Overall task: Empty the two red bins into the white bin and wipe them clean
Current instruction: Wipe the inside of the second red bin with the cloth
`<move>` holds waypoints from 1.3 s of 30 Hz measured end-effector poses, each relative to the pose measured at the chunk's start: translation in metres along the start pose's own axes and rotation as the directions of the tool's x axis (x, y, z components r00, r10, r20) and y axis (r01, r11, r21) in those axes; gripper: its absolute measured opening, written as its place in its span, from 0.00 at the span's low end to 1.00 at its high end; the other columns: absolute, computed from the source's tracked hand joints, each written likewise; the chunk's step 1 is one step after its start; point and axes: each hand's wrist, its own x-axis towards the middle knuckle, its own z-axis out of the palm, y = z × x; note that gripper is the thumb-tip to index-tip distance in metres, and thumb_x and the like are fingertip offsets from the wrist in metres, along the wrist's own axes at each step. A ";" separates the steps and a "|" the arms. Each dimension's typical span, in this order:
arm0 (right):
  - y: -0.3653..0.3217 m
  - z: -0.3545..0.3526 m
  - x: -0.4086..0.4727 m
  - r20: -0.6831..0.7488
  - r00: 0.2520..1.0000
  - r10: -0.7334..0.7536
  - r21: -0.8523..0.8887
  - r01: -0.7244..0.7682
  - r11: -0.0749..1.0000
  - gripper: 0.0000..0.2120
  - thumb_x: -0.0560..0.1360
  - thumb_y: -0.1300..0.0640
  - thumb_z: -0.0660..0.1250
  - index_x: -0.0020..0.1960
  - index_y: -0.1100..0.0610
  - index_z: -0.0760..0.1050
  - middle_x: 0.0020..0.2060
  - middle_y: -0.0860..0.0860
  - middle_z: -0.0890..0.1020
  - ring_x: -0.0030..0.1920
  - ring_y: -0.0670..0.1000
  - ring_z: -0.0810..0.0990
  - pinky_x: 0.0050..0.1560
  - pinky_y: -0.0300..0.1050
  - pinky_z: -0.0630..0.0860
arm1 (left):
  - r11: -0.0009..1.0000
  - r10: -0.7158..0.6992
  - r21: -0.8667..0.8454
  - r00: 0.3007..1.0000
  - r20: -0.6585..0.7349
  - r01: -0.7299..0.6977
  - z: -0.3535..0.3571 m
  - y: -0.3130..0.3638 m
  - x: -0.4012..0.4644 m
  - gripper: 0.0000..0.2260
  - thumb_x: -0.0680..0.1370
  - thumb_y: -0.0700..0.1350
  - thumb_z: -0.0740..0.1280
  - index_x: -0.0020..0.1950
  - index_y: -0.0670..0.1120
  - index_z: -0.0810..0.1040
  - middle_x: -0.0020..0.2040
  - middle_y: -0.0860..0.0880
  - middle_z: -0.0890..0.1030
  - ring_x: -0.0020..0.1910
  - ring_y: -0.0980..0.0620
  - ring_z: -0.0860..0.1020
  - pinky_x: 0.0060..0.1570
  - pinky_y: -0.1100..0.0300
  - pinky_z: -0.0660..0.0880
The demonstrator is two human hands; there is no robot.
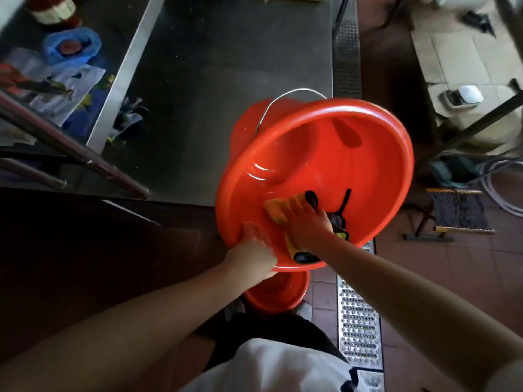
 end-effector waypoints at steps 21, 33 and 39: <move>0.001 0.004 -0.014 -0.064 0.974 -0.215 -0.144 0.204 0.968 0.32 0.82 0.39 0.46 0.81 0.45 0.38 0.80 0.52 0.51 0.79 0.58 0.49 0.72 0.66 0.62 | 0.998 0.028 0.060 0.999 -0.046 -0.025 0.009 0.003 0.009 0.26 0.79 0.60 0.58 0.63 0.41 0.79 0.61 0.33 0.77 0.61 0.31 0.73 0.62 0.31 0.63; 0.016 -0.006 -0.085 -0.072 0.951 -0.302 -0.280 0.271 0.921 0.50 0.70 0.33 0.69 0.82 0.51 0.49 0.80 0.53 0.59 0.79 0.56 0.58 0.76 0.57 0.59 | 0.978 0.133 0.173 0.985 -0.109 -0.113 -0.004 -0.039 -0.016 0.30 0.78 0.69 0.54 0.44 0.45 0.82 0.41 0.45 0.82 0.45 0.43 0.79 0.53 0.46 0.69; 0.043 -0.024 -0.098 -0.195 0.877 -0.439 -0.605 0.245 0.757 0.27 0.63 0.50 0.74 0.62 0.51 0.82 0.59 0.52 0.84 0.59 0.57 0.83 0.59 0.54 0.78 | 0.876 0.076 0.479 0.997 -0.028 -0.053 -0.002 -0.083 -0.039 0.22 0.80 0.59 0.58 0.56 0.44 0.81 0.54 0.41 0.82 0.58 0.38 0.77 0.67 0.36 0.60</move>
